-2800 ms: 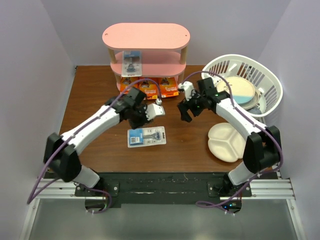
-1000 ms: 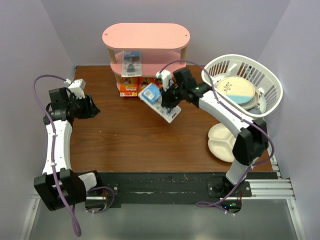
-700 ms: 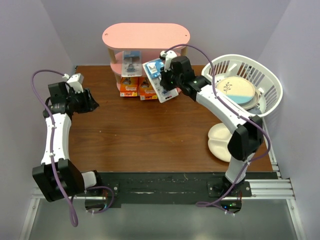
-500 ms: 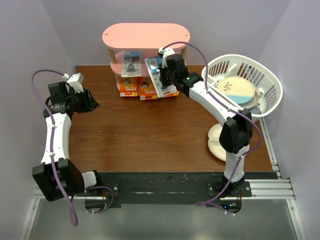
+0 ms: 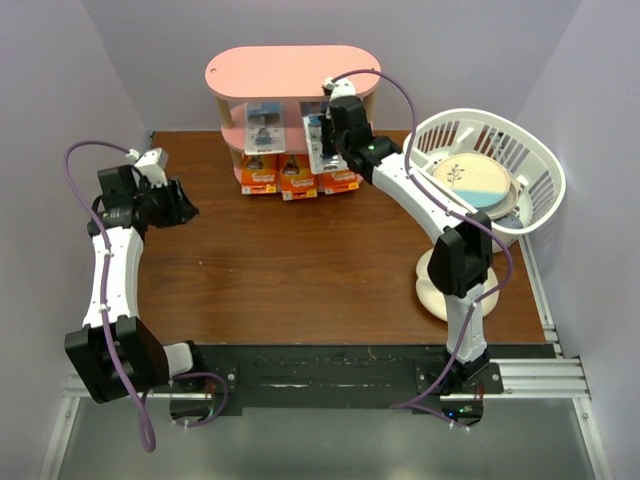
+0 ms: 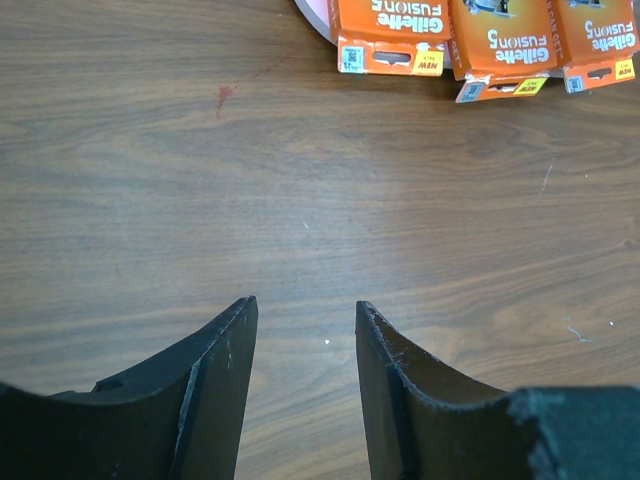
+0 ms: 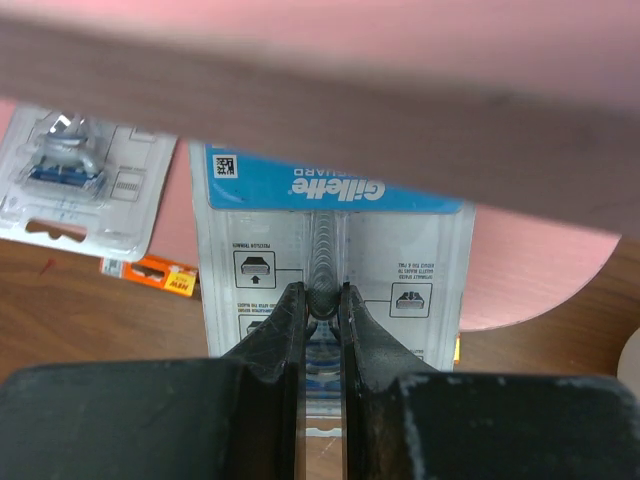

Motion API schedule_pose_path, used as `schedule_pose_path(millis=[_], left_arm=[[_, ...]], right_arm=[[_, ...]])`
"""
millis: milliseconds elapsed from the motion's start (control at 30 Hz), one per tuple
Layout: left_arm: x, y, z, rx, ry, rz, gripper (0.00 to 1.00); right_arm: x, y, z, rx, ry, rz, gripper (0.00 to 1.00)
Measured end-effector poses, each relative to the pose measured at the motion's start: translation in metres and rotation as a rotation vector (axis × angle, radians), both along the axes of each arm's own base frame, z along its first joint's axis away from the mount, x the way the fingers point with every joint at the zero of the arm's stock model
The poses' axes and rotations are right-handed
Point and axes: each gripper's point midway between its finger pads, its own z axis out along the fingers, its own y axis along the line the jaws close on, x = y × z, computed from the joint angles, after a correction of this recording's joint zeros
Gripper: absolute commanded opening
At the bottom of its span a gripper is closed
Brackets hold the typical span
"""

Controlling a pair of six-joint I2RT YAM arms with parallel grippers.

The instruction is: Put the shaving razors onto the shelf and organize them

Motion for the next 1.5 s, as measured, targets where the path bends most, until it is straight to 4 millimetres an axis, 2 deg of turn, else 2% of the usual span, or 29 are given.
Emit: schedule_pose_path(millis=[200,333,400,433,467,533,633,900,1033,1100,1167,1233,1267,1400,1500], left_arm=[[-0.003,-0.001,-0.009,-0.006,0.02,0.0,0.49],[-0.004,-0.001,-0.011,-0.008,0.024,-0.001,0.49],[-0.004,-0.002,-0.011,-0.009,0.024,-0.001,0.49],[-0.004,-0.002,-0.012,-0.01,0.025,-0.002,0.49],[-0.005,-0.002,-0.013,-0.011,0.027,-0.002,0.49],[-0.007,-0.003,-0.018,-0.016,0.038,-0.004,0.49],[-0.01,-0.005,-0.023,-0.023,0.051,-0.006,0.49],[-0.012,-0.008,-0.024,-0.041,0.052,-0.01,0.49],[-0.012,-0.009,-0.023,-0.045,0.05,-0.009,0.49],[-0.013,-0.009,-0.021,-0.044,0.045,-0.009,0.49],[-0.013,-0.009,-0.019,-0.042,0.038,-0.01,0.49],[-0.014,-0.009,-0.017,-0.041,0.03,-0.011,0.49],[-0.014,-0.01,-0.016,-0.04,0.026,-0.011,0.49],[-0.013,-0.01,-0.014,-0.038,0.017,-0.012,0.49],[-0.013,-0.009,-0.013,-0.037,0.013,-0.012,0.49]], right_arm=[[0.006,-0.005,-0.003,0.002,-0.006,-0.043,0.0],[0.014,-0.004,-0.014,-0.008,-0.006,-0.067,0.02],[0.019,-0.003,-0.018,-0.013,-0.012,-0.079,0.16],[0.019,-0.003,-0.016,-0.013,-0.017,-0.083,0.36],[0.019,-0.003,-0.014,-0.012,-0.021,-0.085,0.45],[0.021,-0.003,-0.01,-0.003,-0.032,-0.091,0.59],[0.021,-0.003,-0.009,-0.002,-0.038,-0.092,0.64],[0.02,-0.001,-0.006,0.01,-0.036,-0.084,0.68],[0.007,-0.005,0.002,0.015,-0.025,-0.061,0.69],[-0.007,-0.012,0.011,0.014,-0.017,-0.051,0.68],[-0.024,-0.02,0.025,0.021,-0.017,-0.038,0.62],[-0.041,-0.03,0.037,0.022,-0.017,-0.031,0.17],[-0.051,-0.036,0.043,0.019,-0.02,-0.024,0.0],[-0.082,-0.053,0.046,0.011,0.0,-0.005,0.0],[-0.094,-0.054,0.023,-0.012,0.054,0.03,0.0]])
